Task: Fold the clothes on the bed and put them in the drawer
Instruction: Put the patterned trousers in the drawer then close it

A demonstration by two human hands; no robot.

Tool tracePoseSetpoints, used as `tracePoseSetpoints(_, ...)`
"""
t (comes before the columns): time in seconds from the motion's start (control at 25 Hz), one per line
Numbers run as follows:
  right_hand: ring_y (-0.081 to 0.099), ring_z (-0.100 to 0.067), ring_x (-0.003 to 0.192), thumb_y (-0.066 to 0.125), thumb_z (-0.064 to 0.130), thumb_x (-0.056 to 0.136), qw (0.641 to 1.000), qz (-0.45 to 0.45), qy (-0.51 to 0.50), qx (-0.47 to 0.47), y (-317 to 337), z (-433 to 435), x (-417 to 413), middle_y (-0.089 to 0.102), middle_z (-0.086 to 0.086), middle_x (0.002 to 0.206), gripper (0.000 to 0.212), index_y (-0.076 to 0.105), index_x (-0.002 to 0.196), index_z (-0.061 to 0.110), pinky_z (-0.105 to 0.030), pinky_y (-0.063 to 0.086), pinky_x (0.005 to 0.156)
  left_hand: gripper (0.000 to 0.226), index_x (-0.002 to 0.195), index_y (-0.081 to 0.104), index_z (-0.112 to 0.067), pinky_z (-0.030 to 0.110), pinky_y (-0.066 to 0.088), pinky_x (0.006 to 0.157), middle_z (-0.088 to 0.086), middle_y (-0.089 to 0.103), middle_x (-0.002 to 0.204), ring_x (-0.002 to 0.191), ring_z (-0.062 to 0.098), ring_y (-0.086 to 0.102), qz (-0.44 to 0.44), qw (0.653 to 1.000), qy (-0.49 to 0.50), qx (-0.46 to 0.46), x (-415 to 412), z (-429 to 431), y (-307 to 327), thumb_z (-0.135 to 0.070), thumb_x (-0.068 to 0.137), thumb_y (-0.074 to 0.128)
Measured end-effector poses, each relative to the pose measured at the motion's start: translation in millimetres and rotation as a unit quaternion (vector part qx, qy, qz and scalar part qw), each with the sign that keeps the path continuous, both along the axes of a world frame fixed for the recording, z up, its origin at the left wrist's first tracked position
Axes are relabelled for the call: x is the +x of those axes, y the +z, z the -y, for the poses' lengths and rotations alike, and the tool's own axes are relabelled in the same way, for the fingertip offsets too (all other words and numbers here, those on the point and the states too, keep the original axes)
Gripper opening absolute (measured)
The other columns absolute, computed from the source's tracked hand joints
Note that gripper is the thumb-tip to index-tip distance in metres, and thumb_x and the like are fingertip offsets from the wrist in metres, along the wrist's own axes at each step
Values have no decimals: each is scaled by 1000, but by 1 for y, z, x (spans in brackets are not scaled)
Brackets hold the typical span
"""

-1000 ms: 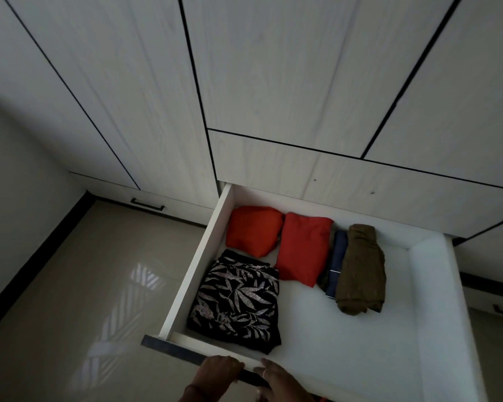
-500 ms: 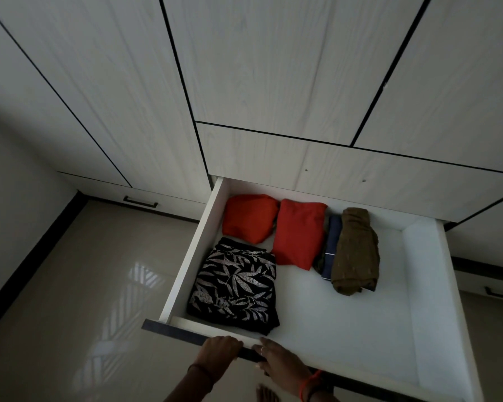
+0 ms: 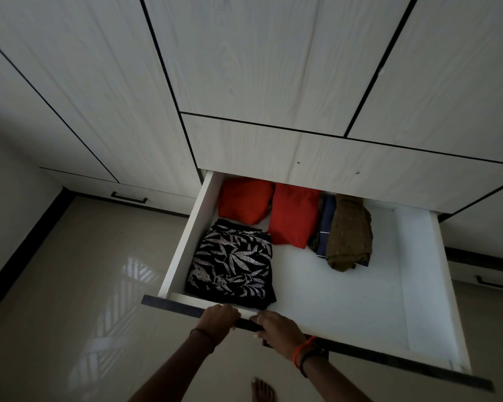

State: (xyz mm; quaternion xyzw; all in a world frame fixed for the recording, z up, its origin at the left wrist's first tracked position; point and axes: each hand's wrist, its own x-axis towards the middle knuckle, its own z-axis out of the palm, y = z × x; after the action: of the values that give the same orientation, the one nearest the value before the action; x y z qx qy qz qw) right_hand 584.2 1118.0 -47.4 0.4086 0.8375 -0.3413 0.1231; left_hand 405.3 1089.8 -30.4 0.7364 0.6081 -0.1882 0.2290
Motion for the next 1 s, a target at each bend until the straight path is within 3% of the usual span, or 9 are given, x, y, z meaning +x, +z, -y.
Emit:
tracePoseSetpoints(0.08,53,-23,119,49,20,97,1000,-3,-3,12,-1,-5,0,53,-6,133,40,47,137,16,-37,47,93,45,36,55,-31,13,26,28,-11,48,37,28,0,45,20,999,-6,44,-4,-10,-15,-39,9,90)
tracePoseSetpoints(0.16,54,-23,117,47,21,98,999,4,-1,35,-1,-13,0,54,-5,131,40,46,138,17,-37,47,91,37,48,62,-31,15,36,34,-10,57,47,38,2,55,-14,1000,5,12,1,-18,-3,-38,27,92)
tracePoseSetpoints(0.24,54,-24,117,47,22,98,998,5,4,55,0,-23,0,56,-7,129,40,45,139,17,-37,47,89,10,85,69,-24,26,49,63,-2,69,88,79,15,68,-12,1000,-18,-4,1,-28,7,-26,76,73)
tracePoseSetpoints(0.32,55,-26,115,47,21,99,997,-2,10,78,-1,-32,0,58,-9,126,40,45,139,16,-38,47,88,22,110,62,-14,36,46,82,7,62,116,107,27,60,-27,1000,-14,-4,-1,-40,0,-13,95,45)
tracePoseSetpoints(0.6,62,-34,103,51,18,96,990,-11,23,142,-7,-69,-2,66,-15,113,39,52,134,10,-41,51,77,23,111,61,-9,36,46,84,12,60,119,108,31,59,-23,1000,-10,-2,-2,-85,-7,-14,96,45)
tracePoseSetpoints(0.68,66,-32,87,61,18,89,985,-10,41,169,-4,-83,-3,71,-12,95,34,60,122,10,-36,53,65,23,110,61,-9,36,45,83,12,60,118,107,30,59,-14,1000,-2,8,-2,-95,-7,-11,96,43)
tracePoseSetpoints(0.8,65,-19,56,87,27,60,984,11,27,177,-10,-101,-6,67,1,61,34,73,89,18,-21,46,42,25,111,59,-10,36,45,81,12,58,116,105,31,59,5,999,31,22,-2,-111,-6,-10,97,38)
tracePoseSetpoints(0.92,65,-22,58,89,23,57,986,-5,-19,166,-6,-122,-14,66,-2,63,30,72,81,14,-26,50,51,23,108,60,-8,37,45,81,14,59,114,105,32,60,14,998,61,32,-1,-131,-1,-10,97,39)
tracePoseSetpoints(1.0,65,-27,80,78,17,73,983,7,-36,178,2,-137,-18,68,-9,84,25,71,95,9,-35,51,72,21,102,63,-7,37,46,81,14,62,112,104,33,61,33,996,75,34,-1,-143,1,-8,95,43)
